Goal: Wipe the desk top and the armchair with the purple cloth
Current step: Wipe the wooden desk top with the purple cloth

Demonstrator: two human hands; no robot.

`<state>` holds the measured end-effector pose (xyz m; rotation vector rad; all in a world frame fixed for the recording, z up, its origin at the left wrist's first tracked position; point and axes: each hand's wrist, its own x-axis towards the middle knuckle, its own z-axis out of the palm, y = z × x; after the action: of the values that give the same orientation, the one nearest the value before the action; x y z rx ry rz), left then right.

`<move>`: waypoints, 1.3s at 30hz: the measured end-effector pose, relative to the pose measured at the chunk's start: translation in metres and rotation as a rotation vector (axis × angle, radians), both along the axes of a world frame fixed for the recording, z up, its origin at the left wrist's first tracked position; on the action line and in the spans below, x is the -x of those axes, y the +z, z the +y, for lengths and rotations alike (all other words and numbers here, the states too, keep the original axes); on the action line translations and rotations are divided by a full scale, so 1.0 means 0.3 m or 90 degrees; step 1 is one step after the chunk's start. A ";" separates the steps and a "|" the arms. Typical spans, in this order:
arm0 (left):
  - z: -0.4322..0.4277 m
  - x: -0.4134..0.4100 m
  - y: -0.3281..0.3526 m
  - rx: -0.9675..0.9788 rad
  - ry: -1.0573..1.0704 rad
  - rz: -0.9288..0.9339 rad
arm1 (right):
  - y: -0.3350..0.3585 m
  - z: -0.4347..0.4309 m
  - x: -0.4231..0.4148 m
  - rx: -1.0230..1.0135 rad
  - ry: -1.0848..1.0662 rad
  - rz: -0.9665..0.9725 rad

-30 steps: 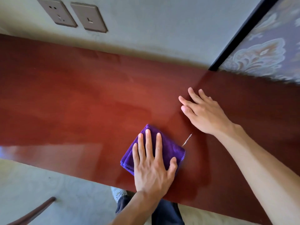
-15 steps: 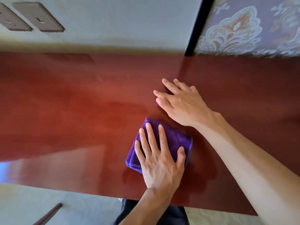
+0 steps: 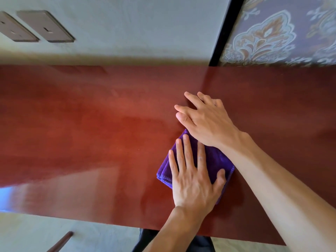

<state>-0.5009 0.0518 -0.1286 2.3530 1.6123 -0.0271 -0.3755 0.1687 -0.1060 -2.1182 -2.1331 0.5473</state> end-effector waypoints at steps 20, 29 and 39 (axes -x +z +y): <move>0.267 0.545 0.006 -0.054 0.163 -0.002 | 0.008 0.316 0.595 0.103 0.143 0.046; 0.320 0.759 0.003 -0.063 0.222 0.021 | -0.019 0.311 0.635 0.019 0.051 0.034; 0.370 0.819 -0.003 -0.079 0.274 0.021 | -0.033 0.300 0.613 -0.013 0.065 0.050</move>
<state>-0.7466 0.1629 -0.1297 2.0452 2.1563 0.1267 -0.5596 0.2585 -0.1157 -1.9506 -2.2035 0.6054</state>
